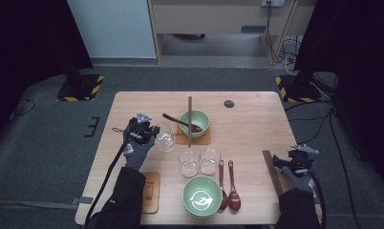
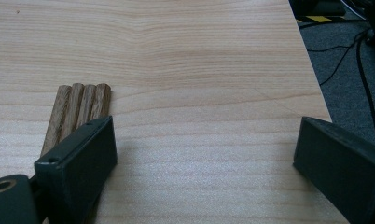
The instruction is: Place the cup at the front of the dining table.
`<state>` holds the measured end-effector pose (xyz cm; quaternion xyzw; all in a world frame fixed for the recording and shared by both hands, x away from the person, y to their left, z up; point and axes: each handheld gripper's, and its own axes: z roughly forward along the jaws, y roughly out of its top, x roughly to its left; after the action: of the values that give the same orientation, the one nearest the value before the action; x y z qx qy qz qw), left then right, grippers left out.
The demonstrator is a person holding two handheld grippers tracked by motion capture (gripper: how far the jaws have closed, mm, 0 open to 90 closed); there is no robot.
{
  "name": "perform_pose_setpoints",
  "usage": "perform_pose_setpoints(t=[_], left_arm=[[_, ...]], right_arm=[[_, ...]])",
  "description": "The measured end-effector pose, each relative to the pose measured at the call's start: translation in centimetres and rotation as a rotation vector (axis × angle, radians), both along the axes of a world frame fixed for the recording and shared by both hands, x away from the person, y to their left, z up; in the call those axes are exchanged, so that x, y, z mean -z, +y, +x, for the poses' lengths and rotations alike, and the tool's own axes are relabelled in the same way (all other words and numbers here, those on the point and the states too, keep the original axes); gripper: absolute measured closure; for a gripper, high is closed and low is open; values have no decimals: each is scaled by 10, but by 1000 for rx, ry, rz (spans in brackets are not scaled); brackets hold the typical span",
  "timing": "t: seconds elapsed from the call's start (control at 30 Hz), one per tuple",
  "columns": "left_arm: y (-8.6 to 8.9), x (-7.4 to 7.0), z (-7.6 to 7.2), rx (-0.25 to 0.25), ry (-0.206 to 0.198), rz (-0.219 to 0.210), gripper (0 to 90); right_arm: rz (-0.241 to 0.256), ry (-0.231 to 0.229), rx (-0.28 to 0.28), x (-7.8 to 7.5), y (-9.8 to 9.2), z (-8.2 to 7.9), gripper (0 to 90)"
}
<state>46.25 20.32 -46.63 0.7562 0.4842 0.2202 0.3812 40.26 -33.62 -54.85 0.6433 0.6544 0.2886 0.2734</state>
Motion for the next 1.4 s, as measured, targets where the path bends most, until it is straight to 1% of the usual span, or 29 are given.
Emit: perform_pose_setpoints(t=[0.2,0.37,0.47,0.53,0.63,0.83,1.0,1.1,1.23,1.4], left_arm=[[0,7,5,-9,15,29,806],[-1,11,8,-8,34,21,806],[-2,14,9,-11,41,33,806],[-3,15,10,-9,41,23,806],[-4,15,9,-2,38,28,806],[-7,18,11,-14,19,29,800],[-7,21,14,-26,19,0,791],[-8,22,15,-30,15,-2,788],[-9,23,17,-37,11,-18,779],[-9,24,19,-39,9,-19,775]], right_arm=[[0,0,1,0,0,0,59],[0,0,0,0,0,0,59],[0,0,1,0,0,0,59],[0,0,1,0,0,0,58],[0,0,0,0,0,0,58],[0,0,0,0,0,0,58],[0,0,0,0,0,0,58],[0,0,1,0,0,0,56],[0,0,0,0,0,0,55],[0,1,0,0,0,0,55]])
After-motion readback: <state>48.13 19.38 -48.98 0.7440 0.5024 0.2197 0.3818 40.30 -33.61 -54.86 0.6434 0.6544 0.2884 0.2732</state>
